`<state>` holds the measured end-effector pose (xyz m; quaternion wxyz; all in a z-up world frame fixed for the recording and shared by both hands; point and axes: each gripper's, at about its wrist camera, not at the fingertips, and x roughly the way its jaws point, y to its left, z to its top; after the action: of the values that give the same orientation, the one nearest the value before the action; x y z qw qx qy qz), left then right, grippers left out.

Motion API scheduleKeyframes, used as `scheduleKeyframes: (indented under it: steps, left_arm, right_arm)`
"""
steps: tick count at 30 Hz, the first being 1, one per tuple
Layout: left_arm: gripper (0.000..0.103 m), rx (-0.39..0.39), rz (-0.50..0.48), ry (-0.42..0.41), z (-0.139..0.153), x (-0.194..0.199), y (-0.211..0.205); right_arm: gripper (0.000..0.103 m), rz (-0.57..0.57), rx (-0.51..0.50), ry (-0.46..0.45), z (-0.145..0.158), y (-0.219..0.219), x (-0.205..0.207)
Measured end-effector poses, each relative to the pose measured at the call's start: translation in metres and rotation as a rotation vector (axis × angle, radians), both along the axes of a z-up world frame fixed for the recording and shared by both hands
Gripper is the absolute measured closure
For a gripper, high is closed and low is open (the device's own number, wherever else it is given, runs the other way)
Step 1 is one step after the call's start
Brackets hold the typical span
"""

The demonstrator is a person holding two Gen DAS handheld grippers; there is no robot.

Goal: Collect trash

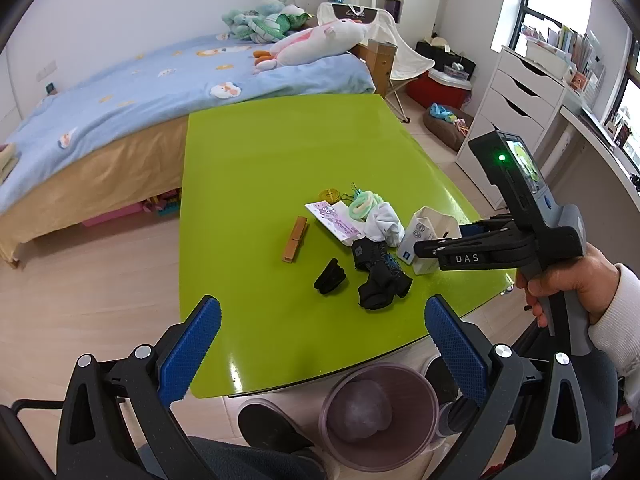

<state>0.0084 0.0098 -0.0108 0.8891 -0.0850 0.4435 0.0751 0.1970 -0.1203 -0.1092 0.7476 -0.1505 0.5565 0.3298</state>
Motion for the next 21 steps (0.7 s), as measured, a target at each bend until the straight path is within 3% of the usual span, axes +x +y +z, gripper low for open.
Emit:
scheduleKeyframes:
  steps: [5,17,21]
  left_arm:
    - [0.005,-0.001,-0.004,0.002,-0.003,0.003,0.001]
    - [0.005,0.003,-0.03,0.035,-0.013,0.033,0.008]
    - [0.005,-0.01,-0.044,0.081,-0.025,0.05,0.015]
  right_arm:
    - [0.067,-0.008,0.032,-0.016,0.008,-0.008,-0.003]
    - [0.067,-0.031,0.113,-0.061,0.049,-0.037,-0.023]
    - [0.067,-0.03,0.12,-0.064,0.053,-0.043,-0.029]
